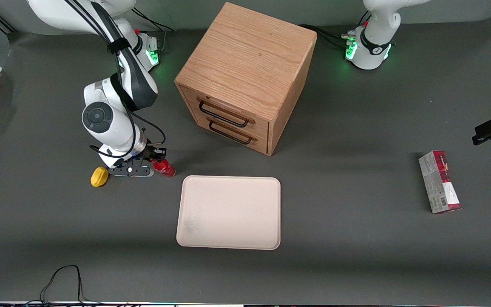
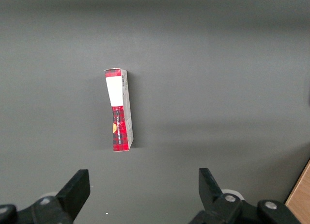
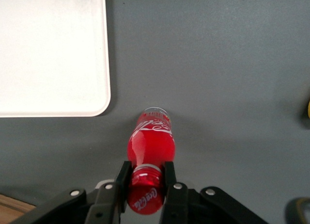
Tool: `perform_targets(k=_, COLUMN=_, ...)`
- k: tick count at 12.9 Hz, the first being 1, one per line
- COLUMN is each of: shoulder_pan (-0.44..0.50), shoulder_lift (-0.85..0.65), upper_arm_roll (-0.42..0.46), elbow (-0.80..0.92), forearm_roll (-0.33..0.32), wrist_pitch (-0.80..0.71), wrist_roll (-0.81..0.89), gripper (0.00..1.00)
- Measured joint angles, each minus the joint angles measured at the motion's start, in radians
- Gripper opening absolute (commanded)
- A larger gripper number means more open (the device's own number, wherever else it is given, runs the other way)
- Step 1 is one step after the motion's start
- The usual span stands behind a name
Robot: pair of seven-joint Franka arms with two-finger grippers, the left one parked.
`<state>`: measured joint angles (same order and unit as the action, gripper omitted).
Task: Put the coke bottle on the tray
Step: 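Close the right gripper around the bottle's cap end, then lift the bottle and carry it toward the cream tray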
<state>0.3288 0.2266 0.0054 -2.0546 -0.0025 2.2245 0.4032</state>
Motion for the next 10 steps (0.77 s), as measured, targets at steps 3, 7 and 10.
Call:
perform_targets(k=3, shoulder_pan=0.000, shoulder_lift=-0.001, upper_arm_roll=0.000, elbow=0.004, forearm_roll=0.000, wrist_pitch=-0.003, wrist_roll=0.000, gripper=0.00)
perform_targets(k=7, shoulder_pan=-0.003, shoulder_lift=-0.002, upper_arm_roll=-0.003, elbow=0.151, forearm_roll=0.000, wrist_pitch=-0.209, wrist_roll=0.000, gripper=0.00)
perform_targets(k=10, shoulder_pan=-0.009, shoulder_lift=-0.003, upper_arm_roll=-0.009, elbow=0.321, forearm_roll=0.000, wrist_pitch=-0.402, wrist_roll=0.000, gripper=0.00)
